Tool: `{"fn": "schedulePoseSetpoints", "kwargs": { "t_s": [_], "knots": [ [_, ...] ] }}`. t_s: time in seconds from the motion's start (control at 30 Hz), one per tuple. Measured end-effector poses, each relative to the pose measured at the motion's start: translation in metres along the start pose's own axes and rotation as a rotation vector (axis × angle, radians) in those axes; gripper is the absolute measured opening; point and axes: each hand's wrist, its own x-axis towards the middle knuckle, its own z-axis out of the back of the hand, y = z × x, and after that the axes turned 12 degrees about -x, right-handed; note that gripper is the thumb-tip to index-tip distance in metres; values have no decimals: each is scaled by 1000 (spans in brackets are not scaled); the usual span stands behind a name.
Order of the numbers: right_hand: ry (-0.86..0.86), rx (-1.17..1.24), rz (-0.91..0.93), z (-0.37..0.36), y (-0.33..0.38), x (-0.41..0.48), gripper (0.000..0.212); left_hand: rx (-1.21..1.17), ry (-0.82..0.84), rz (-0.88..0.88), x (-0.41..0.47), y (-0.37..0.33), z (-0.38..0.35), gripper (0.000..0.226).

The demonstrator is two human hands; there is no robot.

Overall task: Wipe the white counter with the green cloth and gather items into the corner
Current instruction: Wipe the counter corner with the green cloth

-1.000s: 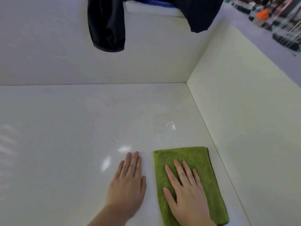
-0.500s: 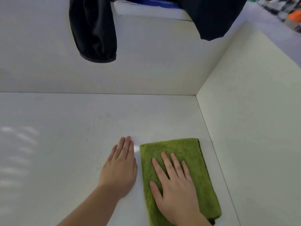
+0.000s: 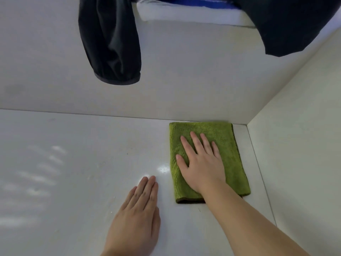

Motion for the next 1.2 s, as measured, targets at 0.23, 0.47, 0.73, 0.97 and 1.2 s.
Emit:
{"fn": "schedulePoseSetpoints", "kwargs": {
  "t_s": [0.23,0.47,0.73,0.97,1.2],
  "knots": [
    [-29,-28,-2,-3,-3,14,66,26,-3,20,0,-3,3,56],
    [-25,-32,1,-4,0,-16,66,35,42,64,-2,-6,1,62],
    [-5,-37,-14,-3,15,-103,65,42,51,51,-5,1,-8,59],
    [25,-25,-46,-5,16,-204,63,40,91,25,-5,-5,-6,62],
    [110,-35,-111,-2,14,-296,61,18,174,-57,-25,-32,-12,61]
  ]
}}
